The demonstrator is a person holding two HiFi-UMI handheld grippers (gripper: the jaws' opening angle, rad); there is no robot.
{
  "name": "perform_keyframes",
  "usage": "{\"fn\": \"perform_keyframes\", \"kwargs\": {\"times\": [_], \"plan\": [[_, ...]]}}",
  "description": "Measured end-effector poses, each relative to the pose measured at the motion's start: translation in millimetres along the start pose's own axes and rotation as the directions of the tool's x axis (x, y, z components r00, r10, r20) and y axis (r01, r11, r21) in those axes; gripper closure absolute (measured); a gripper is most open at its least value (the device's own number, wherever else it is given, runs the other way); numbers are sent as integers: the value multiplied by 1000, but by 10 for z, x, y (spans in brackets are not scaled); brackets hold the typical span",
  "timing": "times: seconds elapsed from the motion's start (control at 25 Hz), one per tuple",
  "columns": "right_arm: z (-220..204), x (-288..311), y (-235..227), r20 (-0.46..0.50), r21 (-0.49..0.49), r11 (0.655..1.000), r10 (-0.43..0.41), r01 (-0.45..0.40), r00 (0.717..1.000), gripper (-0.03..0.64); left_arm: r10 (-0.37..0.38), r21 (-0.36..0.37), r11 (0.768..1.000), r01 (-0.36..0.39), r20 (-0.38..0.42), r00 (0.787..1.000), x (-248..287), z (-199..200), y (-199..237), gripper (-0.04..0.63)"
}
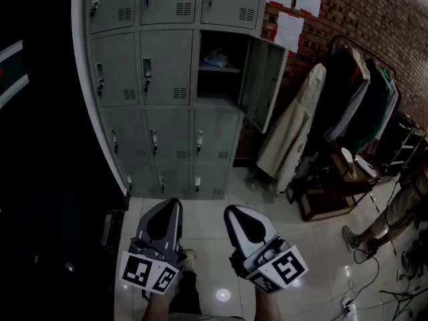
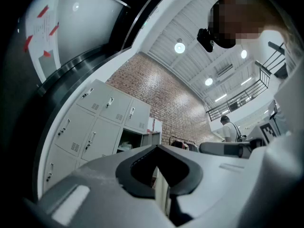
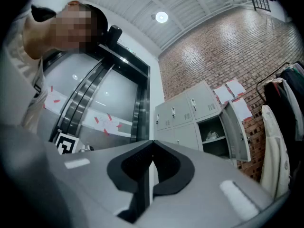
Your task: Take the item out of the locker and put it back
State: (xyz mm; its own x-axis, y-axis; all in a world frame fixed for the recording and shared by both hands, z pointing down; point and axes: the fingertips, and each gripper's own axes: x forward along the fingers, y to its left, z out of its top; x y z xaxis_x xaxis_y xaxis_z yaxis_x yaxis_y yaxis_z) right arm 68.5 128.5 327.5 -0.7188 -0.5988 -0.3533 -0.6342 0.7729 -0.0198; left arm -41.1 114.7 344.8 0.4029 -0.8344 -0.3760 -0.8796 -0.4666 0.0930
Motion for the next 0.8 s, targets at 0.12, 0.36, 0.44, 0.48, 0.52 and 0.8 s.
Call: {"fn": "perform_keyframes", "kwargs": {"times": [0.12,0.36,0.44,0.48,0.52,0.8], "plan": [[-122,740,-561,-5,14,1000,2,-2,1000,617,14,9,1000,-14,16,1000,680,-17,616,592],[-158,2248,-1600,16,-49,999,-14,15,1000,617,-34,-5,999,34,37,999,2194,-58,1800,592],[-233,2529,-1953,16,-36,998,-47,48,999,617,-51,-18,998,52,44,998,2593,-90,2029,592],[-282,2625,-2114,11,-17,998,-64,64,998,617,-58,-21,998,59,41,997,2752,-118,2099,592],[-322,2713,-2262,4,0,997,-77,77,997,617,-65,-22,998,65,38,997,2895,-141,2154,592],[-457,3239,-2950,-18,6,994,-107,107,994,617,-69,-36,997,70,32,997,3518,-313,2482,592]]}}
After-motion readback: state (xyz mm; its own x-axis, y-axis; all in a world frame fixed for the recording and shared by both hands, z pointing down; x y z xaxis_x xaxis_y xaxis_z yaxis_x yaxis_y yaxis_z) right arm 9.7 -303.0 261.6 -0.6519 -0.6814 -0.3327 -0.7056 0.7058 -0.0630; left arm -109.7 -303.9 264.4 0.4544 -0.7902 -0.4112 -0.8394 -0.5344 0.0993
